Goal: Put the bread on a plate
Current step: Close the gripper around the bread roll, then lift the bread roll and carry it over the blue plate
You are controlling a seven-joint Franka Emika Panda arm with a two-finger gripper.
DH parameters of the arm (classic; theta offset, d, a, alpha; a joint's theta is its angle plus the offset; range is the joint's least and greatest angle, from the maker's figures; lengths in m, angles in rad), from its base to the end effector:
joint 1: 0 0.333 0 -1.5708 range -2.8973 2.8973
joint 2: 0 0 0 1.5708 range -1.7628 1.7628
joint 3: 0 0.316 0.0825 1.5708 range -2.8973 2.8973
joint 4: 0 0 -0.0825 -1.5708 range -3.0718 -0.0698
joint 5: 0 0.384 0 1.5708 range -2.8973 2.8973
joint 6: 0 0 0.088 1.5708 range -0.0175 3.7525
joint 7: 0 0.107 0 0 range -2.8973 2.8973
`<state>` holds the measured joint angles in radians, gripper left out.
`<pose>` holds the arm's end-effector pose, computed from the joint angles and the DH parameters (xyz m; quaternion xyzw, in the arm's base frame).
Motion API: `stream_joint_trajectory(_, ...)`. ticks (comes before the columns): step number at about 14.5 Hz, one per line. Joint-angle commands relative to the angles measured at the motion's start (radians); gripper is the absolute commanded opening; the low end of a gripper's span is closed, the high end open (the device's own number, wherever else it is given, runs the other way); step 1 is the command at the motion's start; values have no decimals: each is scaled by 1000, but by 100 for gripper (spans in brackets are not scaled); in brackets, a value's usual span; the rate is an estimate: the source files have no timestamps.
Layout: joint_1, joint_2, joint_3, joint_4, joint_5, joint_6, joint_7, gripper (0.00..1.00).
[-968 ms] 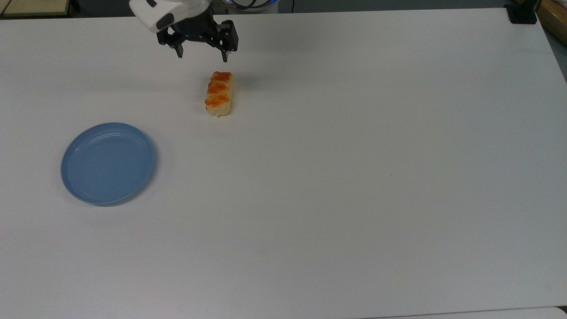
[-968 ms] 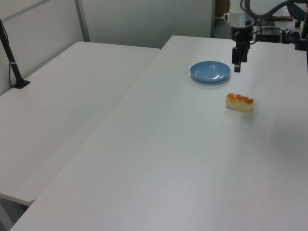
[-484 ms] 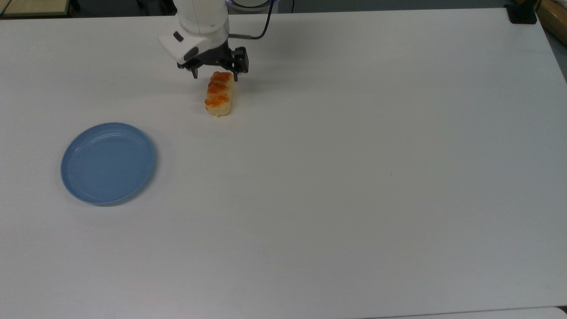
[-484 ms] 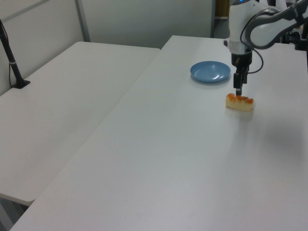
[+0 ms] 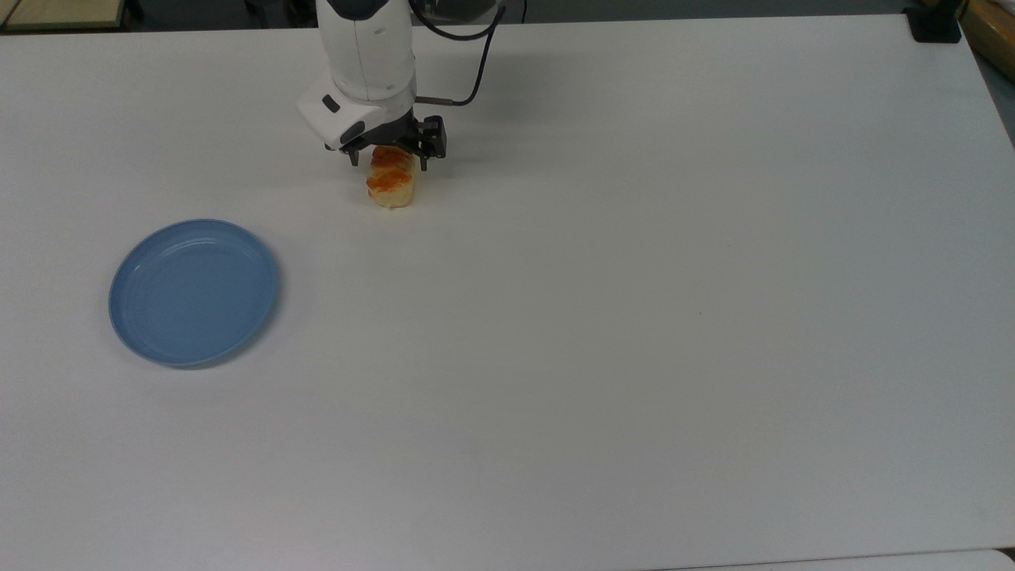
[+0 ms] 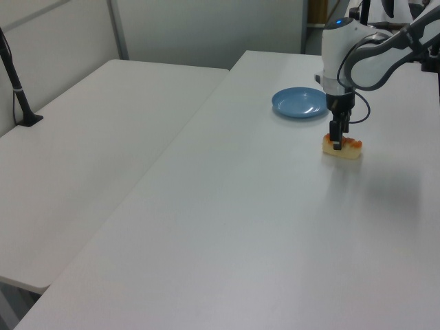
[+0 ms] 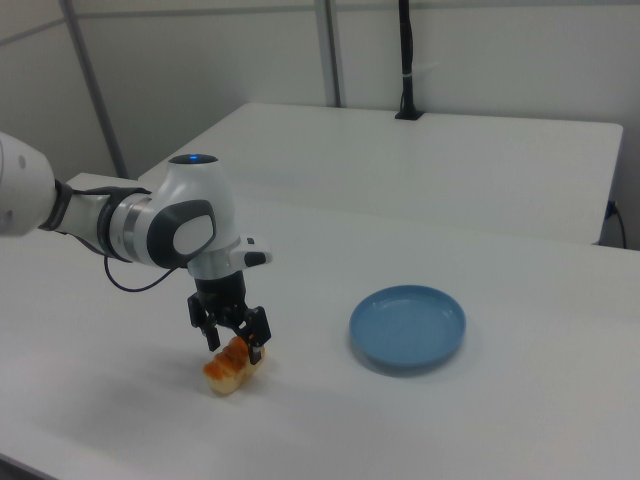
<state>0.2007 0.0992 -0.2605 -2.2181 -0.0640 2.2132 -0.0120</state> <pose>0.5267 -0.0332 0.3254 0.9980 -0.0035 -0.0519 0.0355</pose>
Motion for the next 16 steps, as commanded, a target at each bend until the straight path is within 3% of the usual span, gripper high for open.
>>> stream_joint_trajectory(1, 29, 26, -6, -31, -36, 60, 38, 84)
stream_joint_trajectory(5, 17, 4, -6, -29, -51, 27, -15, 38)
stream_joint_trajectory(11, 14, -111, -11, 9, -46, -128, -22, 35)
stream_joint_trajectory(13, 11, -121, -19, 136, -8, -248, -20, 35)
stream_joint_trajectory(16, -75, -50, -19, 309, 33, -260, -28, 35)
